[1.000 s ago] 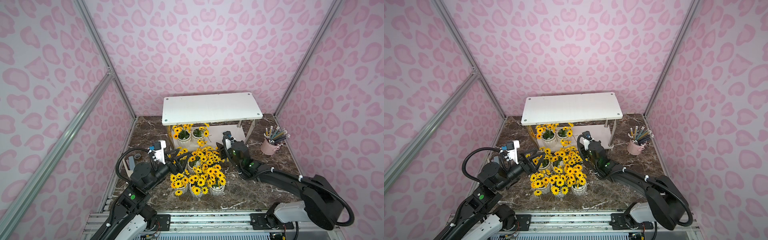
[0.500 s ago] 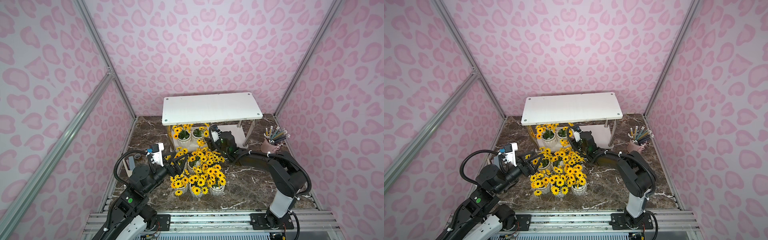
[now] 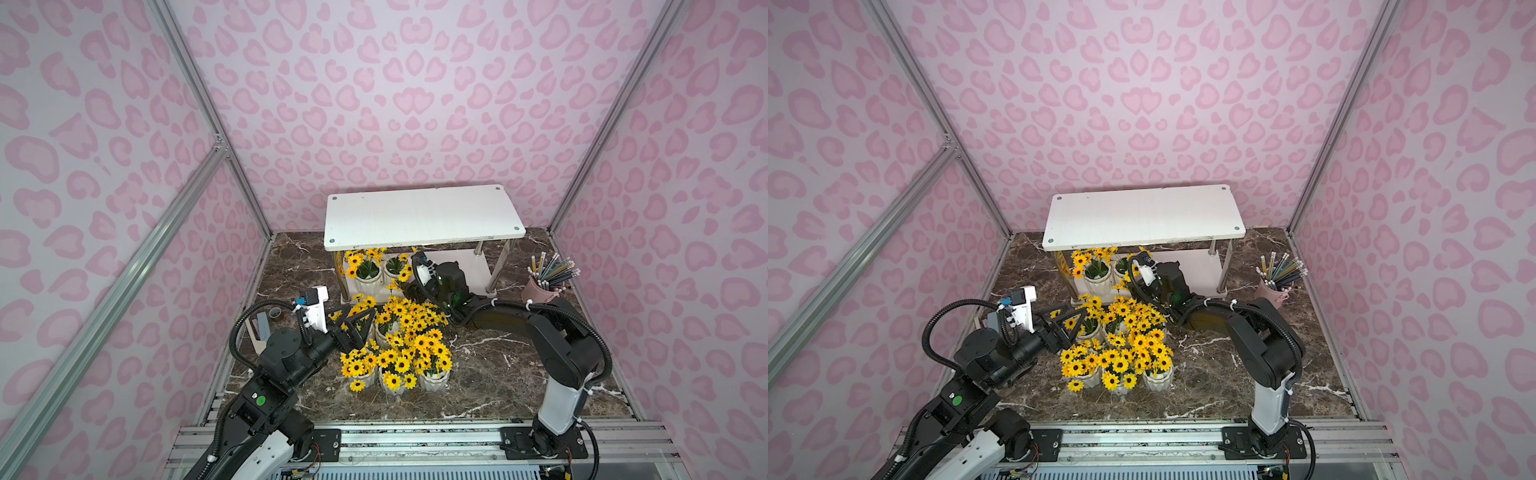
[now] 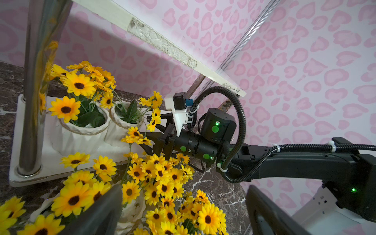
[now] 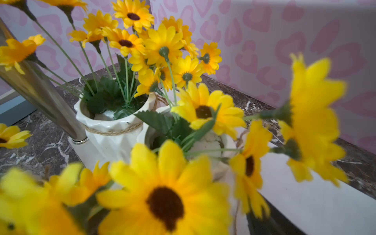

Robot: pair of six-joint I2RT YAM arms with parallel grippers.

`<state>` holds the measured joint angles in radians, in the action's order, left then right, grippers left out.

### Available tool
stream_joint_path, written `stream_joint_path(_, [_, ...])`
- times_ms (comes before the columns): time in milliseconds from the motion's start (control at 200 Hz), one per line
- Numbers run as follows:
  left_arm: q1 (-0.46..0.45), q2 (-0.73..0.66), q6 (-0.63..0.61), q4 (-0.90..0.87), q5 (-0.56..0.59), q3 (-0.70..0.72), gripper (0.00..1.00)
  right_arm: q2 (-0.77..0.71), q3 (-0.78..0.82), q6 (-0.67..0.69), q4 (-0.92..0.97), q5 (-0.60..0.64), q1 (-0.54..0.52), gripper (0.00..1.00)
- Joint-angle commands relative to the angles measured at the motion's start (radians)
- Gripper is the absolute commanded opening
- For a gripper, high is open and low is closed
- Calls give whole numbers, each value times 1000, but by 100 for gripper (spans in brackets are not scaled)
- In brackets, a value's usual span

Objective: Take the sunflower pots off the shelves
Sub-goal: Pick up the sunflower pot from the shelf.

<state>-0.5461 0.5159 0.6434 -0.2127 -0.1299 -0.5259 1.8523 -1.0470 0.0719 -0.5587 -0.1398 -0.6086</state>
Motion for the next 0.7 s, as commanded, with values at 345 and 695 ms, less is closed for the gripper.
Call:
stream_joint_path(345, [0, 2, -14, 12, 17, -18, 97, 77, -122, 37, 8, -43, -1, 98])
stream_joint_path(695, [0, -11, -30, 1, 23, -26, 97, 144, -212, 66, 57, -23, -2, 98])
